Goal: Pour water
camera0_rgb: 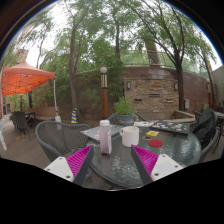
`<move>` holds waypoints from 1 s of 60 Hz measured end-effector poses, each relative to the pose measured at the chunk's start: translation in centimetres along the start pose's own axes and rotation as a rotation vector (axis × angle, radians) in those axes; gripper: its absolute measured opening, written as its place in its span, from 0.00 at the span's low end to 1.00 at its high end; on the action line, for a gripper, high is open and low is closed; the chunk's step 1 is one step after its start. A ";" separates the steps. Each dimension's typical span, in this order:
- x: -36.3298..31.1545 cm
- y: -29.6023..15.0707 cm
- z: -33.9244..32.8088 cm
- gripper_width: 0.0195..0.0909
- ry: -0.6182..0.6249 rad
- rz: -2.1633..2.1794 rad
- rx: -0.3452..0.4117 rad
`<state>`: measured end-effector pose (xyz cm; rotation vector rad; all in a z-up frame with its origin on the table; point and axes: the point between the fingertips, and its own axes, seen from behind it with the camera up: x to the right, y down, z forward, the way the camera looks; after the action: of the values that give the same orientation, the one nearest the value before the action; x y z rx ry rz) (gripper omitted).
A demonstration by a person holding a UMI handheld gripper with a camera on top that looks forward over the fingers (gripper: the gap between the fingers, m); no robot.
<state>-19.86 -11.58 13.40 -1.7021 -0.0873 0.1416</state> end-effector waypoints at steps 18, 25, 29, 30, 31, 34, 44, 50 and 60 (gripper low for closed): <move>-3.3 -0.6 16.0 0.89 0.100 -0.128 0.055; -1.7 -1.7 20.3 0.89 0.186 -0.111 0.072; -1.5 -1.0 21.9 0.85 0.194 -0.065 0.054; -1.6 -0.8 22.3 0.81 0.188 -0.053 0.044; -1.5 -0.6 22.6 0.76 0.184 -0.042 0.037; -1.8 -0.3 23.6 0.40 0.173 -0.033 0.029; -2.0 -0.2 23.6 0.27 0.151 -0.046 0.070; -1.7 0.0 23.6 0.24 0.162 -0.045 0.064; -3.2 -0.1 24.3 0.15 0.078 -0.026 0.061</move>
<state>-26.56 11.81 10.46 -1.6432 -0.0470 0.0576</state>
